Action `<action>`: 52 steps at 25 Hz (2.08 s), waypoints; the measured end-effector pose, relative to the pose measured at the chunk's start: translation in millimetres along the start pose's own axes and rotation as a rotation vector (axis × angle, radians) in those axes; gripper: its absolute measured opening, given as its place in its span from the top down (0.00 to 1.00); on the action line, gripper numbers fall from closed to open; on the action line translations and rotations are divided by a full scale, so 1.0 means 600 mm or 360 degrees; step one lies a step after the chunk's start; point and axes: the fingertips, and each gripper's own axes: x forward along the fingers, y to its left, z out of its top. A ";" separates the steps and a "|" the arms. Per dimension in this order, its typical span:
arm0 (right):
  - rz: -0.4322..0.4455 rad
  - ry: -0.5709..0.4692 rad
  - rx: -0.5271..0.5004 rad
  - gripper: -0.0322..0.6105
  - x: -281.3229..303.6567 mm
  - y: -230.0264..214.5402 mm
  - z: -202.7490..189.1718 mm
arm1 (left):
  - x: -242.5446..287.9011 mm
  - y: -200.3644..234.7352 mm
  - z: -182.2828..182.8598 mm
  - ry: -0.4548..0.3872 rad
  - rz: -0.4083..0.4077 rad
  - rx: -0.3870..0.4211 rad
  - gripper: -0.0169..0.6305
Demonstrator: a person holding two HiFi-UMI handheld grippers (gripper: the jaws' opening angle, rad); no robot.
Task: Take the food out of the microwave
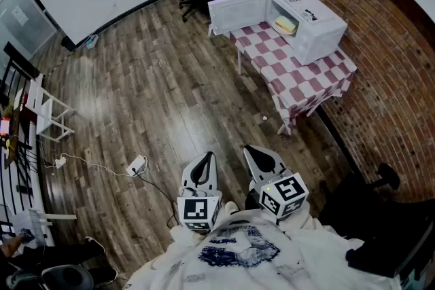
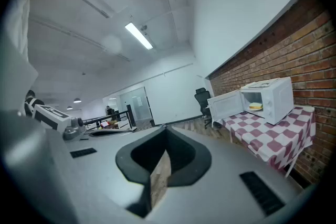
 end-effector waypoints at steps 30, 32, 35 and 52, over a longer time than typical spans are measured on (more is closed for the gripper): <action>0.0055 -0.0034 0.0079 0.93 0.035 -0.272 0.066 | 0.269 -0.111 0.020 0.0091 -0.0046 -0.0035 0.96; 0.0047 -0.0040 0.0083 0.93 0.039 -0.282 0.069 | 0.280 -0.110 0.023 0.0089 -0.0046 -0.0035 0.96; 0.0035 -0.0035 0.0095 0.93 0.045 -0.299 0.067 | 0.301 -0.114 0.018 0.0102 -0.0068 -0.0035 0.96; -0.0171 0.0000 0.0099 0.93 0.215 -0.415 0.098 | 0.499 -0.011 0.031 0.0081 -0.0211 -0.0054 0.96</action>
